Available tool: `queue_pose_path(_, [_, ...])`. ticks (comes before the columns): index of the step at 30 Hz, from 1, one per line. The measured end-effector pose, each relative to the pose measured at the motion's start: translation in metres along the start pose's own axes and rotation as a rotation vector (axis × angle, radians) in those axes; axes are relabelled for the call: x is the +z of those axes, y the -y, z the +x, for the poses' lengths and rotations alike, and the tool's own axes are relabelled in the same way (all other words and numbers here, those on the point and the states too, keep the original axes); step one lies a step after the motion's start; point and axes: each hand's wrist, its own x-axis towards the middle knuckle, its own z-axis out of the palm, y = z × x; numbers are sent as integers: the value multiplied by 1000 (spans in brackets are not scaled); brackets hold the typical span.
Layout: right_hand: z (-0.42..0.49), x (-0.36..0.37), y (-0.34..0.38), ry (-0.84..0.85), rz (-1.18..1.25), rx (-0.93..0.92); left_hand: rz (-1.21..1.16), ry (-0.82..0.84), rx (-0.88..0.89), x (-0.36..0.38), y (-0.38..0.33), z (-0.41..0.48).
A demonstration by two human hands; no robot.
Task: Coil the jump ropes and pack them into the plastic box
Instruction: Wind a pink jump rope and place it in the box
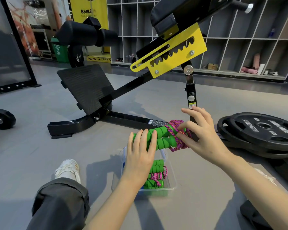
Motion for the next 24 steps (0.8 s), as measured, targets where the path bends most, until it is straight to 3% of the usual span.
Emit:
queue_pose_path(4, [-7, 12, 0, -190, -129, -169, 2, 17, 2, 2, 0, -6])
queue_pose_path(9, [-20, 28, -6, -310, -332, -320, -13, 31, -3, 7, -4, -11])
queue_pose_path(24, [-19, 21, -14, -280, -344, -465, -57, 27, -5, 9, -5, -10])
